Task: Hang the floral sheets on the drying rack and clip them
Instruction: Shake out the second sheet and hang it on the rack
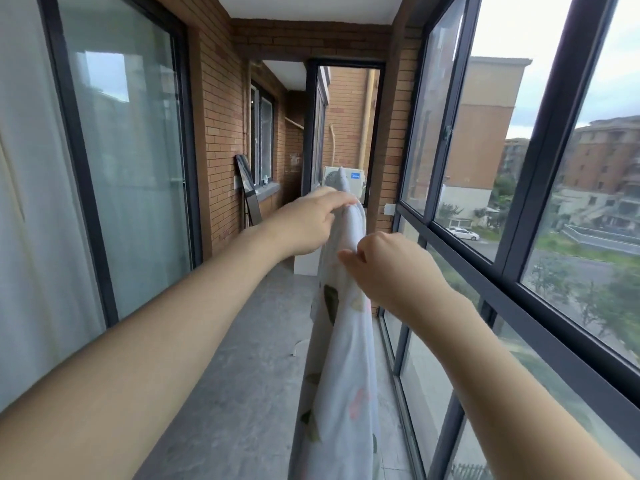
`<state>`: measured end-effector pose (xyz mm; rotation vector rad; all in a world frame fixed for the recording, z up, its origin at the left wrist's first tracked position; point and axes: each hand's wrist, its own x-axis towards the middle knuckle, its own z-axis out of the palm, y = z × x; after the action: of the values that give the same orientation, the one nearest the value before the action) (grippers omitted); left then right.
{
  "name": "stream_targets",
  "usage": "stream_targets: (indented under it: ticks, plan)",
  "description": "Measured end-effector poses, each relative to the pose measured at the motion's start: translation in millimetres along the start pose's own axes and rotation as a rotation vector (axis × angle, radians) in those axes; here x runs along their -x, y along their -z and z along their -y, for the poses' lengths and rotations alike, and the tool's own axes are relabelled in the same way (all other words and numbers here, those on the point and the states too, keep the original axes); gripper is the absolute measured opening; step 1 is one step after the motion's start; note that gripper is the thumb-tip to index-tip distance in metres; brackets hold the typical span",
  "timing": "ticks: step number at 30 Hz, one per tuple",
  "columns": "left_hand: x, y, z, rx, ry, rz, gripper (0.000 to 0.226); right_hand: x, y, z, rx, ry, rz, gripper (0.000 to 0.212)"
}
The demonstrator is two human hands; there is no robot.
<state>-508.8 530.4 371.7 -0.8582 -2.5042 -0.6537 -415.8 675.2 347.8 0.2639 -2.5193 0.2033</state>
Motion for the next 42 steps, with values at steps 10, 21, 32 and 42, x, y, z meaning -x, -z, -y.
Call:
stream_targets:
  ticks: [10, 21, 32, 42]
  plan:
    - [-48, -23, 18, -0.024, -0.358, 0.064, 0.036, -2, 10, 17, -0.018, -0.199, 0.041, 0.028]
    - [-67, -30, 37, -0.043, -0.193, 0.242, 0.048, 36, 40, 56, -0.165, -0.311, 0.029, 0.032]
    - [-41, -42, 41, 0.396, 0.005, 0.165, 0.075, 49, 41, 61, -0.080, -0.435, 0.182, 0.040]
    - [-57, -21, 92, 0.262, 0.000, 0.136, 0.041, -23, 12, 66, -0.188, -0.573, 0.134, 0.050]
